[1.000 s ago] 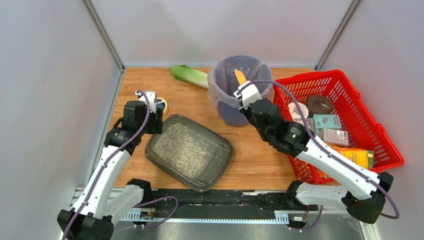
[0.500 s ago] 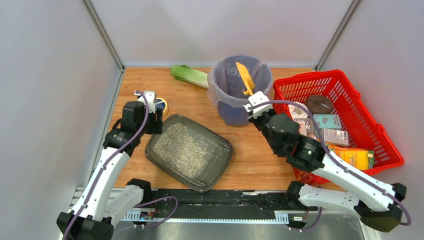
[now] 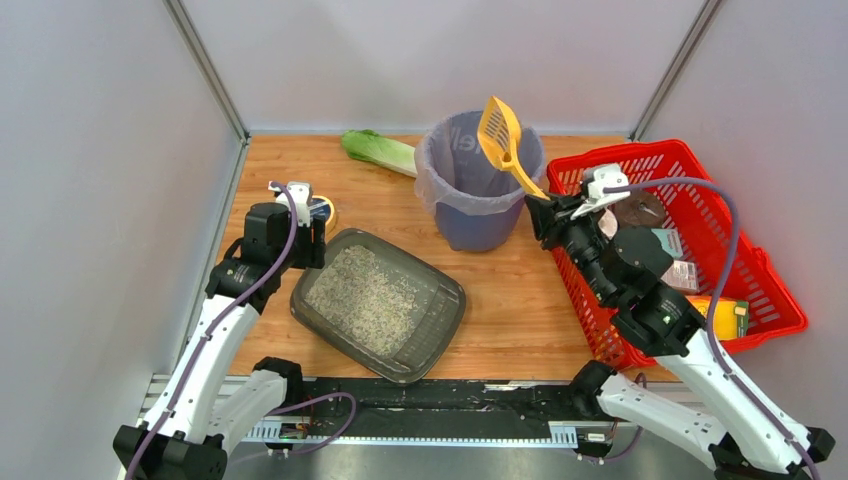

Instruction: Clean the litter box

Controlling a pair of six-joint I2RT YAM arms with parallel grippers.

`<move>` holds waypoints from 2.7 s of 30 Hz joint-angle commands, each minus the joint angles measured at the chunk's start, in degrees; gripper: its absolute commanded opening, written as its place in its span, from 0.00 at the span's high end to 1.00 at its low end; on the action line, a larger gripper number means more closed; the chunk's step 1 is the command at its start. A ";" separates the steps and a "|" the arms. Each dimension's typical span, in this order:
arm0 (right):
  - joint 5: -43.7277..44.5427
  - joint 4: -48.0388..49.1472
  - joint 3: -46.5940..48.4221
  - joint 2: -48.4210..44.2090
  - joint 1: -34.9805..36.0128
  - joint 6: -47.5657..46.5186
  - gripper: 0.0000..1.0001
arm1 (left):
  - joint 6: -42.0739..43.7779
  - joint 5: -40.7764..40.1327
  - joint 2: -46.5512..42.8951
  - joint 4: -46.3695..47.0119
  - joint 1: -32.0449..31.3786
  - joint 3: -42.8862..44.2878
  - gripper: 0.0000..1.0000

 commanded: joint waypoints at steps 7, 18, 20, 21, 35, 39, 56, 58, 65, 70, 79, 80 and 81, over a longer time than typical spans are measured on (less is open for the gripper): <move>-25.07 -2.64 3.25 -5.79 -5.32 26.14 1.00 | 0.48 1.00 -0.50 1.83 -0.19 0.08 0.32; -33.77 2.87 -4.39 -3.25 -5.24 51.45 1.00 | 0.31 -0.58 -3.74 2.71 -0.19 -0.53 0.33; -36.15 4.03 -5.54 -1.67 -4.97 53.22 1.00 | 0.31 -0.58 -4.45 2.97 -0.19 -0.88 0.33; -37.73 3.42 -5.37 0.08 -4.36 53.75 1.00 | 0.31 -0.75 -4.54 3.06 -0.19 -0.97 0.33; -22.19 1.20 -6.86 11.34 11.63 59.90 1.00 | 0.48 -3.57 -6.20 3.32 -0.19 -1.32 0.34; -21.84 3.50 -7.56 15.56 13.92 62.62 1.00 | 0.57 -3.39 -7.00 3.85 -0.28 -1.58 0.34; -13.74 21.93 -21.70 18.82 15.51 70.89 1.00 | 0.66 -3.48 -7.35 3.85 -0.19 -1.67 0.34; -16.47 26.42 -24.59 19.35 14.81 71.94 1.00 | 0.75 -3.39 -7.18 3.76 -0.19 -1.67 0.34; -20.16 36.01 -25.05 25.40 13.66 72.04 1.00 | 0.75 -4.09 -6.91 3.76 -0.19 -1.67 0.34; -21.83 40.42 -22.86 31.03 13.22 69.67 1.00 | 0.83 -4.01 -6.74 3.85 -0.19 -1.76 0.34; -27.28 52.53 -20.66 43.50 13.22 71.34 1.00 | 0.92 -3.83 -6.82 3.76 -0.19 -1.67 0.34; -27.20 54.12 -20.57 44.04 13.31 71.16 1.00 | 0.92 -3.83 -6.74 3.76 -0.19 -1.67 0.34; -26.94 54.31 -20.31 44.65 13.31 70.90 1.00 | 0.92 -3.92 -6.74 3.76 -0.19 -1.67 0.34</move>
